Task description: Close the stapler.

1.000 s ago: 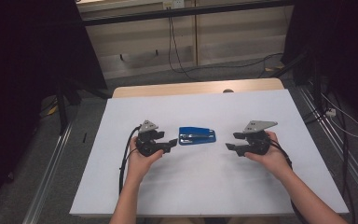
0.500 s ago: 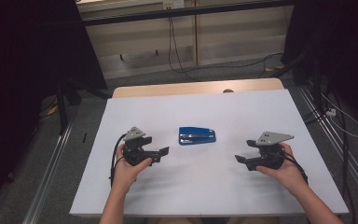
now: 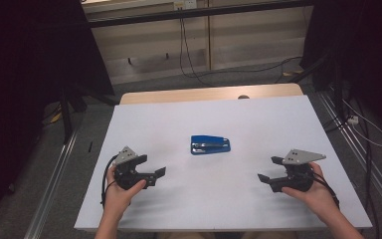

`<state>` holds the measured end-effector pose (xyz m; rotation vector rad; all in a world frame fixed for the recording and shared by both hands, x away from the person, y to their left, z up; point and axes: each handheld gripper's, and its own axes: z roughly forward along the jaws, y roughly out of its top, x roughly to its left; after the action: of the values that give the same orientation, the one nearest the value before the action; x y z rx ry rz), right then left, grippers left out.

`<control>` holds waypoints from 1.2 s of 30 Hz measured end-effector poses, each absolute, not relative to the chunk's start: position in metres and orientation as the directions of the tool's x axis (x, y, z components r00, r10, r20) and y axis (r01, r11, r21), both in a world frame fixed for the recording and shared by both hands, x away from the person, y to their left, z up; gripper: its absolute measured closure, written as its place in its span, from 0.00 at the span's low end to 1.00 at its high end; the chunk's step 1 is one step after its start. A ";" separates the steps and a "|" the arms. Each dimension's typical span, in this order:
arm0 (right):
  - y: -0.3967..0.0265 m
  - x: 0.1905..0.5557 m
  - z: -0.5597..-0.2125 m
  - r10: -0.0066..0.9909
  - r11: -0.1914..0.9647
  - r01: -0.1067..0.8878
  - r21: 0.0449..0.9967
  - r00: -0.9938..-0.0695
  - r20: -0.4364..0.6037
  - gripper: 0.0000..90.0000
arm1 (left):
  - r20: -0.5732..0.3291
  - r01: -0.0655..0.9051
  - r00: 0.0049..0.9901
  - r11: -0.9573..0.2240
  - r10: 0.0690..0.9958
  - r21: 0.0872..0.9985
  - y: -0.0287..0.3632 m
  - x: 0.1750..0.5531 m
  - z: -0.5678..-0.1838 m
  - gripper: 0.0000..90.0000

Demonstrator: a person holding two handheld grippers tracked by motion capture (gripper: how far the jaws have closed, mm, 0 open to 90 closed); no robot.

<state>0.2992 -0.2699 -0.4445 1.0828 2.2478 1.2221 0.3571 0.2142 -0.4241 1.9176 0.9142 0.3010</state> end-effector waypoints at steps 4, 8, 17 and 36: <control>-0.272 0.294 -0.444 0.771 0.328 0.456 0.827 -0.636 0.045 0.22 | -0.163 0.466 0.686 -0.256 0.709 0.847 0.221 0.352 -0.423 0.09; -0.274 0.289 -0.444 0.773 0.317 0.454 0.833 -0.633 0.051 0.22 | -0.160 0.461 0.690 -0.259 0.706 0.849 0.227 0.347 -0.423 0.09; -0.279 0.281 -0.452 0.781 0.296 0.466 0.834 -0.620 0.070 0.21 | -0.160 0.460 0.680 -0.246 0.716 0.853 0.238 0.345 -0.425 0.09; -0.291 0.276 -0.453 0.794 0.262 0.448 0.855 -0.604 0.073 0.20 | -0.151 0.465 0.661 -0.243 0.735 0.851 0.247 0.346 -0.428 0.08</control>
<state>0.2759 -0.2909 -0.4535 1.1308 2.1676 1.2793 0.3456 0.2466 -0.4277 1.8940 0.9449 0.3446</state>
